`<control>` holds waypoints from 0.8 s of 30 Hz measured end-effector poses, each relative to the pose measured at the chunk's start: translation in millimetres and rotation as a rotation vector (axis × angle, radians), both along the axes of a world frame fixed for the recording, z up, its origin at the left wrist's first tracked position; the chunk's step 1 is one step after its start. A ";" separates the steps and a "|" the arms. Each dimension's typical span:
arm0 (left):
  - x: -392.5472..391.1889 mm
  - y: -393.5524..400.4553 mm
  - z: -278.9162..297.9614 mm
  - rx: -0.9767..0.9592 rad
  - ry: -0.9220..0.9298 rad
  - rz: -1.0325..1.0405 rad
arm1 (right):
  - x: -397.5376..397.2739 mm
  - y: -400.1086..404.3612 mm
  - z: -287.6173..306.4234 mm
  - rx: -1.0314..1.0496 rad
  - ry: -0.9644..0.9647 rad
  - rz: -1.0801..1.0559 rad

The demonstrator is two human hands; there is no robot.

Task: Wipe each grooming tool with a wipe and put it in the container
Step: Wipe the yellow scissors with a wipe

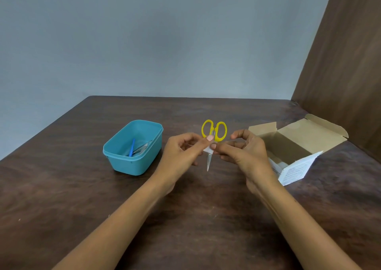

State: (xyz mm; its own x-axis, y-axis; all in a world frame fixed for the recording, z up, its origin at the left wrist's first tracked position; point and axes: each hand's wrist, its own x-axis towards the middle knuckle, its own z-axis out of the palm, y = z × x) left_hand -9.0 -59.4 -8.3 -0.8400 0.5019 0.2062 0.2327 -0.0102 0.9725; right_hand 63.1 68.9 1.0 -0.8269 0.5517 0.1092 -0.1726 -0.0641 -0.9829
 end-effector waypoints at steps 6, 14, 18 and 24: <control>0.2 -1.2 1.5 0.089 -0.156 0.006 | 0.7 -0.2 -1.4 0.047 -0.016 0.002; -0.5 -3.3 1.7 0.132 -0.290 0.007 | 0.5 -1.2 -3.8 0.070 -0.011 0.000; -0.6 -1.8 3.0 0.142 -0.313 0.010 | -1.6 -1.5 -4.4 0.066 0.019 -0.050; -3.3 -5.4 4.5 0.196 -0.341 0.075 | -4.2 -5.2 -8.5 0.193 -0.066 -0.016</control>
